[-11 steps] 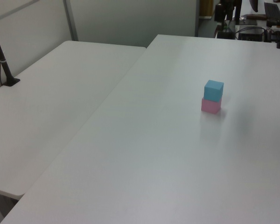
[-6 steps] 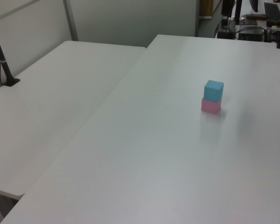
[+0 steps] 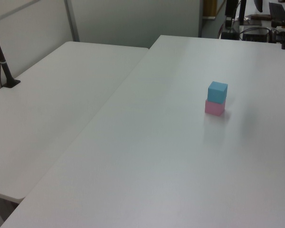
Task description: Put blue cube on pink cube
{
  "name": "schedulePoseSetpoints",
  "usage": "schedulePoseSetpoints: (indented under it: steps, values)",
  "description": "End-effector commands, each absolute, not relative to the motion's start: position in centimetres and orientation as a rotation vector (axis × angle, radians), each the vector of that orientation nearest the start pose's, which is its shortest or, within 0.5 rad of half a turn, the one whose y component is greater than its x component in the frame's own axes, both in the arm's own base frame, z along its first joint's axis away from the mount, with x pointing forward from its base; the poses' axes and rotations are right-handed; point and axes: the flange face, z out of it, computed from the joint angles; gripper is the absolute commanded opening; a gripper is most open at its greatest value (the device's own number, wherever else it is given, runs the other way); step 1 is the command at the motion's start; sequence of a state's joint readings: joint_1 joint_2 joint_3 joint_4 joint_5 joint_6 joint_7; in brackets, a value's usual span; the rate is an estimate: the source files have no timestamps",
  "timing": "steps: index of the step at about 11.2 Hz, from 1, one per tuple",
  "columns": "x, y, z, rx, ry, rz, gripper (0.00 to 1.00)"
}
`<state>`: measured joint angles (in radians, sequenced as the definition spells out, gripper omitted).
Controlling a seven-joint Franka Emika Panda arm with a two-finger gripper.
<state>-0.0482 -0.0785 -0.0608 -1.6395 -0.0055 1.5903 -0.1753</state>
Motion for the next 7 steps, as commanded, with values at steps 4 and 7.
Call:
schedulePoseSetpoints:
  steps: [4,7]
  values:
    - [55.14,-6.83,63.94,-3.139,-0.097,-0.063,1.0]
    - [55.24,-7.29,64.01,-3.143,-0.087,-0.085,1.0]
